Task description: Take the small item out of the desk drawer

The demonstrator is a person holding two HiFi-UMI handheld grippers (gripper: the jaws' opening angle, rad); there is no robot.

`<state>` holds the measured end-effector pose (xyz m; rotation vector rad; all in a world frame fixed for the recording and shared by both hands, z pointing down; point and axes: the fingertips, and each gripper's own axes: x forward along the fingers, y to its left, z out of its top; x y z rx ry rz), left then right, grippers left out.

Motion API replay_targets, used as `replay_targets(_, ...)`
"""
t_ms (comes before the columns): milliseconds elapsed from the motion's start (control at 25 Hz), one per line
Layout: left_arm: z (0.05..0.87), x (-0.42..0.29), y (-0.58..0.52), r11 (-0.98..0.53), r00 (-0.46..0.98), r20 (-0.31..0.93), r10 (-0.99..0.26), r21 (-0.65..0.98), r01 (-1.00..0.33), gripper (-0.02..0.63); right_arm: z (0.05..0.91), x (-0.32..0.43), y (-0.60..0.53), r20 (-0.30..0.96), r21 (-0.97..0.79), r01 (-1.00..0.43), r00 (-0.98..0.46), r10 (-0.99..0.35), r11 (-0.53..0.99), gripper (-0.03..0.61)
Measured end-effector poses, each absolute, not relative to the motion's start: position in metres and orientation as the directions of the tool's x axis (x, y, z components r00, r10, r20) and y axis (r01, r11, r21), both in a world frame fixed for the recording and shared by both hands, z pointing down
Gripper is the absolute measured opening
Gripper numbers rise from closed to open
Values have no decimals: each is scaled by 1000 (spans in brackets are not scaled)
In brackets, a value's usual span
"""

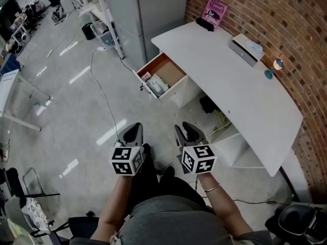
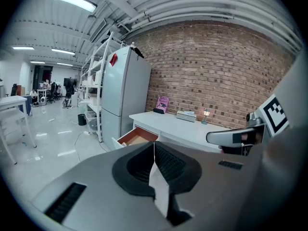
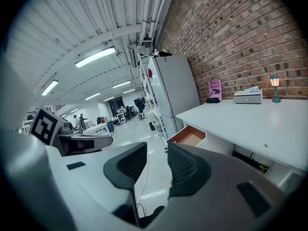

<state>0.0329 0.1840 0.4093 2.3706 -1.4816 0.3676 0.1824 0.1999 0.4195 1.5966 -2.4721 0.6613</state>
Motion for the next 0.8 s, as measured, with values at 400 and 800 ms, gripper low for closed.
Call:
replay_targets(400, 423, 30, 138, -422, 447, 394, -803, 155, -893, 23, 425, 179, 155, 344, -306, -897, -417, -841, 319, 133)
replay_targets(800, 424, 2, 42, -429, 465, 371, -804, 181, -885, 23, 430, 163, 69, 366, -278, -918, -373, -853, 283, 143)
